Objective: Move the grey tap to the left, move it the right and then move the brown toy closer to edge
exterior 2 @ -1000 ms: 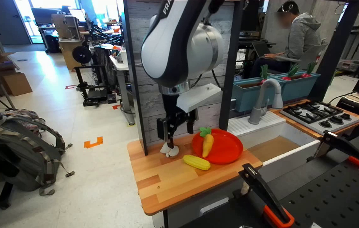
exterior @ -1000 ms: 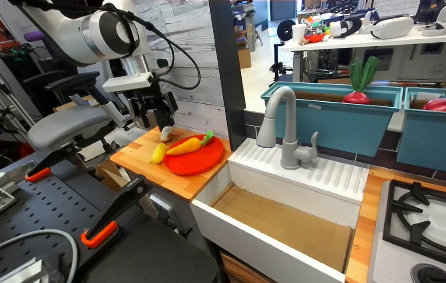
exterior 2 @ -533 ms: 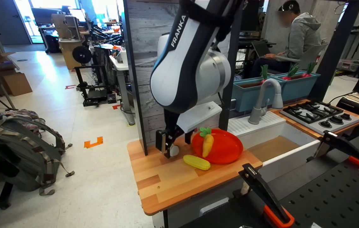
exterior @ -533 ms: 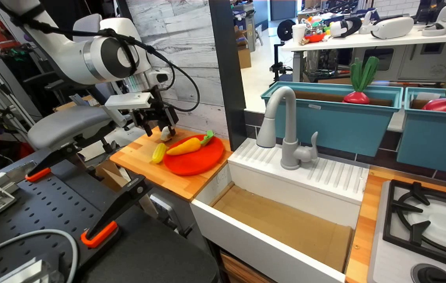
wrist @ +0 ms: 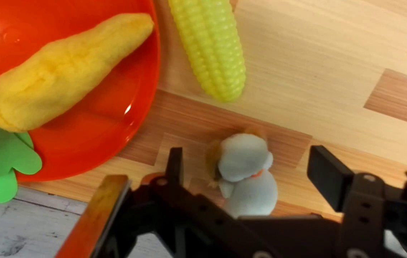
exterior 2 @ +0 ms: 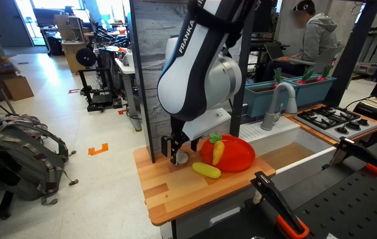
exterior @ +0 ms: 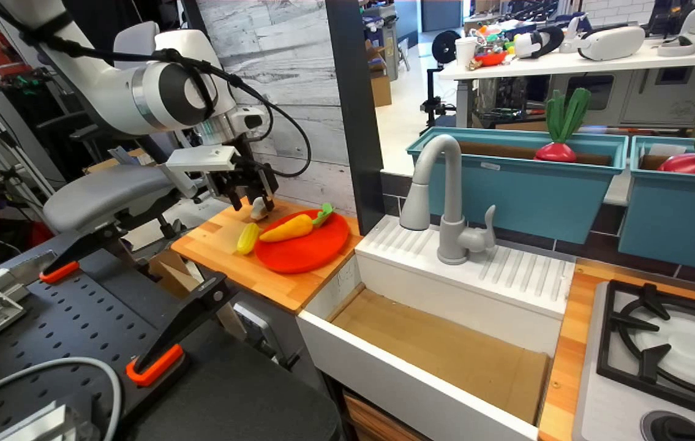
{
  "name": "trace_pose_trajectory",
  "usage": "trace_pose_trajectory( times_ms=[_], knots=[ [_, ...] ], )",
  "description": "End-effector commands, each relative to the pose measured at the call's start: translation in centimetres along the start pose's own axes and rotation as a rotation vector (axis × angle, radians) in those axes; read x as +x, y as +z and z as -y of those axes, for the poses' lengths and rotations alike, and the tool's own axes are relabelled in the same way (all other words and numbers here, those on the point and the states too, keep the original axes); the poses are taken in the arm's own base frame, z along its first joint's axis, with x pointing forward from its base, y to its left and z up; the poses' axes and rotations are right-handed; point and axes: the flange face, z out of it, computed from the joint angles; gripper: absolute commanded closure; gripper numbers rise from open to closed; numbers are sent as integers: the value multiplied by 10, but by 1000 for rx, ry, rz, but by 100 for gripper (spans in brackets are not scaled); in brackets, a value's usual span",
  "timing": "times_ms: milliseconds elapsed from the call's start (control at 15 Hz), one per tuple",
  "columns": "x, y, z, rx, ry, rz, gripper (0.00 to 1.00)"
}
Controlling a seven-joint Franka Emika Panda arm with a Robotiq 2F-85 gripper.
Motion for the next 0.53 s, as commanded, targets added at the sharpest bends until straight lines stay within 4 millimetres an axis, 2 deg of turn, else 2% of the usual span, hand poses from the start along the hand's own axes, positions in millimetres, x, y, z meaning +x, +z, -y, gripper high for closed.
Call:
trace_pose_trajectory(
  times_ms=[0,467],
  knots=[
    [9,4,2,-2,24,-30,42],
    [16,12,-2,-2,51,-22,96]
  ],
)
